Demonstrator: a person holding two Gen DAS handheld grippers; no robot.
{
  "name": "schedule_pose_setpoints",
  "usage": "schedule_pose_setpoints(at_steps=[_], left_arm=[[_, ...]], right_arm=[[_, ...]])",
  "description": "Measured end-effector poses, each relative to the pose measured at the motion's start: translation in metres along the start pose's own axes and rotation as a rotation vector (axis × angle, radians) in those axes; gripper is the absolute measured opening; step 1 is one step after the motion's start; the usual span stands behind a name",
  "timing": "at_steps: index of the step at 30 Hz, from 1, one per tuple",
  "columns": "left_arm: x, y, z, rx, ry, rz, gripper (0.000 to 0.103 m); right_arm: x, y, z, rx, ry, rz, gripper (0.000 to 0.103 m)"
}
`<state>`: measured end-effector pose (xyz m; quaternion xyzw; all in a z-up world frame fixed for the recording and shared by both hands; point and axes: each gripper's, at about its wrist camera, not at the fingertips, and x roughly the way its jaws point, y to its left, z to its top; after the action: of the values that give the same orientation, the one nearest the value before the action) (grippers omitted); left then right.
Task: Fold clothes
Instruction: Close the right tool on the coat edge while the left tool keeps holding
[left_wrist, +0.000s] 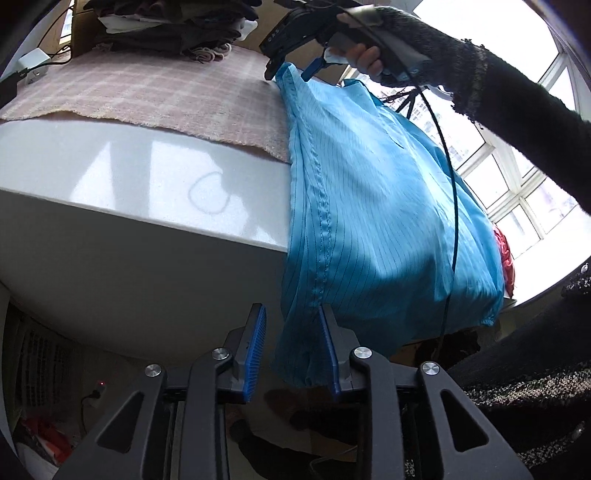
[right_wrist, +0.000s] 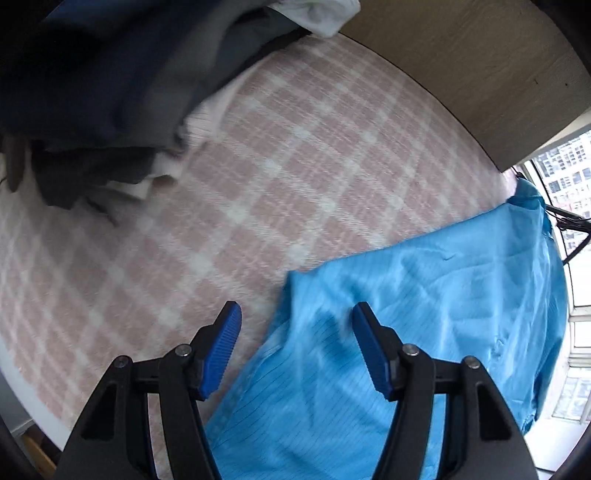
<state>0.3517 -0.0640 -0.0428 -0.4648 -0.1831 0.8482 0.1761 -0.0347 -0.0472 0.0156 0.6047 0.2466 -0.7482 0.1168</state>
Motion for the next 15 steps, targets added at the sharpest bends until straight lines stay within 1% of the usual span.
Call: schedule_pose_setpoints(at_steps=[1, 2, 3, 4, 5, 6, 9, 12, 13, 14, 15], left_arm=[[0.0, 0.0, 0.0, 0.008, 0.0, -0.008, 0.027], [0.0, 0.001, 0.0, 0.018, 0.003, -0.014, 0.027], [-0.001, 0.002, -0.001, 0.028, 0.007, -0.019, 0.027], [-0.005, 0.004, -0.003, 0.037, 0.013, -0.021, 0.027], [-0.003, 0.005, -0.002, 0.043, 0.016, -0.023, 0.027], [0.0, 0.004, 0.0, 0.046, 0.018, -0.028, 0.027], [0.009, 0.004, 0.005, 0.053, 0.023, -0.047, 0.027], [0.013, 0.009, 0.003, 0.054, 0.032, -0.1, 0.026], [0.014, 0.011, 0.001, 0.056, 0.038, -0.121, 0.023], [0.014, 0.012, 0.0, 0.06, 0.042, -0.138, 0.017], [0.013, 0.011, -0.001, 0.066, 0.038, -0.148, 0.002]], right_arm=[[0.003, -0.002, 0.0, 0.012, 0.005, 0.006, 0.061], [0.004, -0.005, -0.001, 0.029, 0.005, 0.026, 0.056], [0.003, -0.008, -0.004, 0.038, 0.009, 0.044, 0.037], [0.003, -0.01, -0.006, 0.048, 0.012, 0.061, 0.027], [0.002, -0.013, -0.008, 0.057, 0.016, 0.079, 0.015], [0.001, -0.016, -0.011, 0.064, 0.016, 0.094, 0.011], [-0.014, -0.024, -0.021, 0.057, -0.025, 0.112, 0.008], [-0.028, -0.035, -0.032, 0.061, -0.057, 0.128, 0.007], [-0.032, -0.038, -0.035, 0.066, -0.062, 0.137, 0.007], [-0.036, -0.041, -0.037, 0.071, -0.068, 0.145, 0.007], [-0.04, -0.044, -0.04, 0.074, -0.075, 0.152, 0.007]])
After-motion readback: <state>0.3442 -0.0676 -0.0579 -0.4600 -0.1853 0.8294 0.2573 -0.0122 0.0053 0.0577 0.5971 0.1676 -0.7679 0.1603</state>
